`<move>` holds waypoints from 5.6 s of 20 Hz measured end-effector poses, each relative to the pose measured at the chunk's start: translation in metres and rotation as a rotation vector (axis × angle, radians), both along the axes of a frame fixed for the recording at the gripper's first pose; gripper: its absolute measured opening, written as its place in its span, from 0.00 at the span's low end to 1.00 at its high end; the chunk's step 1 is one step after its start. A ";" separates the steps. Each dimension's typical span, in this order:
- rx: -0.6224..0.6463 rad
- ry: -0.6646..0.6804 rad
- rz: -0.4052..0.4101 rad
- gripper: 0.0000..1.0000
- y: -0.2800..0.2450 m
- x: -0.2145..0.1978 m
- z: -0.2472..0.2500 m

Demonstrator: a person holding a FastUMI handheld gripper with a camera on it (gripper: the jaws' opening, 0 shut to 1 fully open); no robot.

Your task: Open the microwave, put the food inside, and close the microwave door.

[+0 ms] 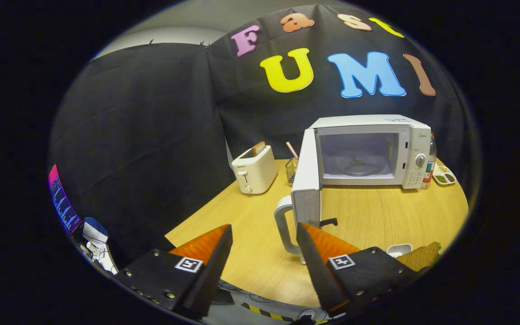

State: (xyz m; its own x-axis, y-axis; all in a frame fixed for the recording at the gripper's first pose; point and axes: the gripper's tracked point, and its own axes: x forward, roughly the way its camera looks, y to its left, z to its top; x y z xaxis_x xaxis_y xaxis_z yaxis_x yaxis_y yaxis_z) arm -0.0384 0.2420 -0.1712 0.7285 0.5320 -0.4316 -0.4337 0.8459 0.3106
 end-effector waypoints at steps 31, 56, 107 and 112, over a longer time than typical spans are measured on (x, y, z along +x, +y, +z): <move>0.278 0.463 -0.315 0.97 -0.289 -0.008 -0.074; 0.422 0.701 -0.297 0.31 -0.260 -0.025 -0.087; 0.500 0.132 -0.669 0.36 -0.151 0.397 -0.156; 0.347 0.143 -0.667 0.93 -0.161 0.386 -0.168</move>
State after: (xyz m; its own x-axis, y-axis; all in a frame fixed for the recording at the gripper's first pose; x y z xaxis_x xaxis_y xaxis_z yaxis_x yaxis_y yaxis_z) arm 0.3473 0.0806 -0.3390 0.8924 0.1216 -0.4345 0.1991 0.7581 0.6210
